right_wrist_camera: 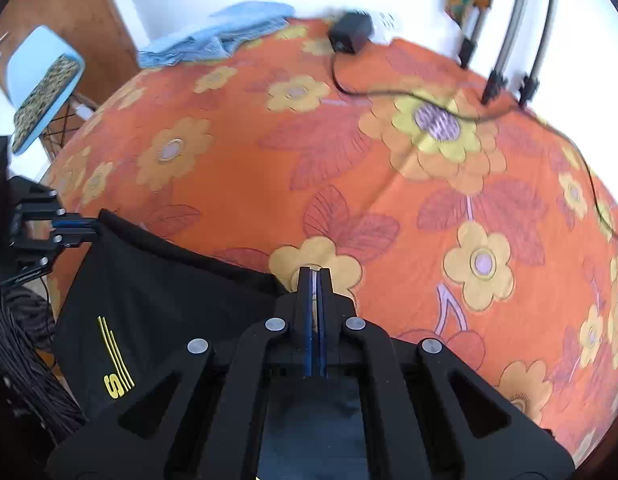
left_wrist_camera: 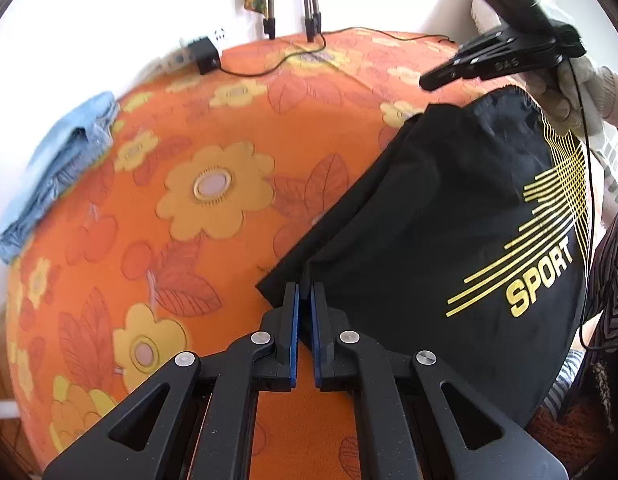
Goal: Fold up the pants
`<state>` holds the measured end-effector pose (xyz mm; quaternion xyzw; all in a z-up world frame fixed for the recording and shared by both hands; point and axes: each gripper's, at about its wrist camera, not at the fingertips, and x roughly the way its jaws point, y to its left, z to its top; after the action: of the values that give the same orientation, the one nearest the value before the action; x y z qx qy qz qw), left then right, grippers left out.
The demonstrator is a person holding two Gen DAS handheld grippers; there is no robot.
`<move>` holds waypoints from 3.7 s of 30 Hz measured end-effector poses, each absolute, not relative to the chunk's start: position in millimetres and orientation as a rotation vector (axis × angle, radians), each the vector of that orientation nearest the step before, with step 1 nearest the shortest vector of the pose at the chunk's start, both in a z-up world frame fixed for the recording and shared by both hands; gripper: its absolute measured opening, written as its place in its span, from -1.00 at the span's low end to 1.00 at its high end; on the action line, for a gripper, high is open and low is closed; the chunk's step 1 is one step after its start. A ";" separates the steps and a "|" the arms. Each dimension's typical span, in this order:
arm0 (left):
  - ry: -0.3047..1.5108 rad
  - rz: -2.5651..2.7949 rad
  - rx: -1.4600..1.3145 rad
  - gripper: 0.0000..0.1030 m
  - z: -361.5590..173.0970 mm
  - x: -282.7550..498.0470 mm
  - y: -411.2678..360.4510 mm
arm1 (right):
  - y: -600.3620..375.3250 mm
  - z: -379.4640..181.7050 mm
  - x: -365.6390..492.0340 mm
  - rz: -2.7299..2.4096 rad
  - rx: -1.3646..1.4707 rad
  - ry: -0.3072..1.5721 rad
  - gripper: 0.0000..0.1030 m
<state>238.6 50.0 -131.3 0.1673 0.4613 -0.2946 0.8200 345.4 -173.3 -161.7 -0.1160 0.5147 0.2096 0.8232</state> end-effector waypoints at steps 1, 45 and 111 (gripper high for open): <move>0.983 -0.631 0.361 -0.92 -132.4 235.9 50.7 | -170.7 -161.6 343.1 0.468 -0.260 1.097 -0.83; 0.912 -0.440 0.196 -0.63 -97.5 258.6 100.3 | -161.9 -58.1 234.7 0.425 -0.239 0.839 -0.09; 1.073 -0.510 -0.030 -0.37 -110.4 255.4 131.0 | 53.1 -239.0 84.9 0.631 -0.958 0.727 -0.12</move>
<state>255.4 131.0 -110.4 -0.0144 0.5054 -0.2403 0.8286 84.9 53.1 -239.0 -0.4429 0.3361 0.2920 0.7782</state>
